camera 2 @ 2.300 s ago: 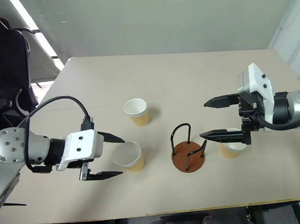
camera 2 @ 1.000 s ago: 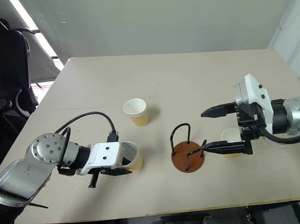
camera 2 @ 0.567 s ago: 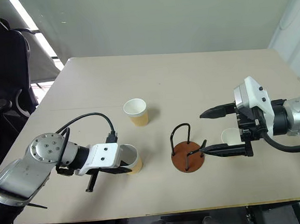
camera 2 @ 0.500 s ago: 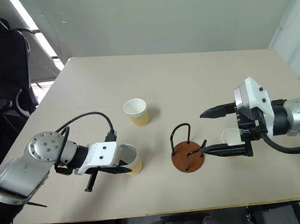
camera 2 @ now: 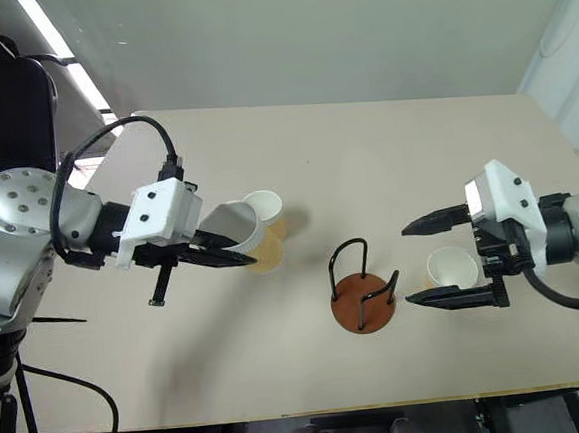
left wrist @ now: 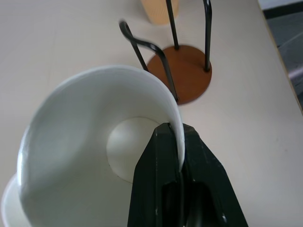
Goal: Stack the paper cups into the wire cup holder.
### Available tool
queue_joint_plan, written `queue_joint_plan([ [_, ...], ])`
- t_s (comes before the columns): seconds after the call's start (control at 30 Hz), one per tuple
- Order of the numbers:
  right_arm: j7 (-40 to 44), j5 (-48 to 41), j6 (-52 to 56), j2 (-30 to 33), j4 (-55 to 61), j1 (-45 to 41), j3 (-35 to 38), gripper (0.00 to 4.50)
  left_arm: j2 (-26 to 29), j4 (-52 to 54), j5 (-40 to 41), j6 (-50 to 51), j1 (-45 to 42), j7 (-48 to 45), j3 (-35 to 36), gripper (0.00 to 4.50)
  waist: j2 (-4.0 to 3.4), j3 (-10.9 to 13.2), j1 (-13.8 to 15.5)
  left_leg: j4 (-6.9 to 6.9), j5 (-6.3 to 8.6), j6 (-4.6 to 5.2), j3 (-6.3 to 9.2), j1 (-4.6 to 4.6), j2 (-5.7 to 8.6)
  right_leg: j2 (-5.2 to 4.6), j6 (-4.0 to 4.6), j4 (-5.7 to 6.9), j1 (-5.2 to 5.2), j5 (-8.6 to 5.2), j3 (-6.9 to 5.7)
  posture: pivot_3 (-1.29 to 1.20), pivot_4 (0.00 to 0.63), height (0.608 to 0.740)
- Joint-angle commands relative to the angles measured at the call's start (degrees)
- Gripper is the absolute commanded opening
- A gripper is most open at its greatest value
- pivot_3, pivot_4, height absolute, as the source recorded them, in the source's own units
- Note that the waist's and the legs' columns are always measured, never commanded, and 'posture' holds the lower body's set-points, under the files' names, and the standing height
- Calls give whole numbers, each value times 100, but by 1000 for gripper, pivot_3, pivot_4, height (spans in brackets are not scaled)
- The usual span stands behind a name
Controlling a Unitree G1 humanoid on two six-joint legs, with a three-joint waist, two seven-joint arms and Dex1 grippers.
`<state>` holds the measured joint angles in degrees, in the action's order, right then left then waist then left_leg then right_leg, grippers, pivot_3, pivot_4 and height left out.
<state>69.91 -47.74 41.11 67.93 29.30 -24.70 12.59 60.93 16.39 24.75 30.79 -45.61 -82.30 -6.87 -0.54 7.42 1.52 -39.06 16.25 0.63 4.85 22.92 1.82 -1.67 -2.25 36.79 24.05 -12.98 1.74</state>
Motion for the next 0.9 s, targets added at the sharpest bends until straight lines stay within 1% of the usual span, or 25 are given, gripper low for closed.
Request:
queue_joint_plan([
  [0.03, -84, -215, 91, 122, 108, -196, 347, 4500, -118, -239, 131, 79, -457, -235, -9, 37, 1, 0, 4, -1, 0, 0, 0, 0, 0, 1, 0, 0, 0, 0, -1, 0, 150, 740],
  [0.13, -255, -348, 263, 147, 294, -158, 435, 4500, -251, -456, 61, 2, -734, -432, -152, 37, 0, 0, 5, -3, 0, 1, 0, 0, 0, 0, 0, -1, -2, 0, 0, 0, 150, 740],
  [0.23, -435, -506, 433, 178, 435, -136, 641, 4500, -446, -431, 105, 49, -1050, -551, -260, 37, 0, 0, 10, -2, -1, 1, 0, 1, 0, 0, -1, -4, -1, 0, 0, 0, 150, 740],
  [0.43, -637, -797, 683, 276, 612, -46, 1116, 4500, -1223, -1042, -34, -54, -2134, -927, -769, 37, 1, 0, 40, -10, 0, 9, 2, 13, 2, -4, -6, -12, -2, 3, -3, 0, 150, 740],
  [0.7, -942, -1056, 878, 452, 671, -65, 1489, 4500, -1420, -1483, 5, -608, -2300, -1020, -1165, 37, 0, 0, 11, -5, 1, 10, 1, 11, -1, -1, -13, -11, -1, -1, -2, 0, 150, 740],
  [0.8, -966, -1004, 889, 517, 632, -26, 1629, 4500, -1538, -1603, 68, -707, -2388, -1020, -1293, 37, 0, 0, 16, -8, 2, 13, 1, 14, 0, -3, -17, -12, -1, -3, -2, 0, 150, 740],
  [0.9, -974, -926, 891, 570, 584, 64, 1781, 4500, -1926, -2024, -30, -995, -2658, -1020, -1591, 37, 1, 0, 81, -12, 1, 15, 4, 17, 1, -4, -19, -12, -3, -2, -3, 0, 150, 740],
])
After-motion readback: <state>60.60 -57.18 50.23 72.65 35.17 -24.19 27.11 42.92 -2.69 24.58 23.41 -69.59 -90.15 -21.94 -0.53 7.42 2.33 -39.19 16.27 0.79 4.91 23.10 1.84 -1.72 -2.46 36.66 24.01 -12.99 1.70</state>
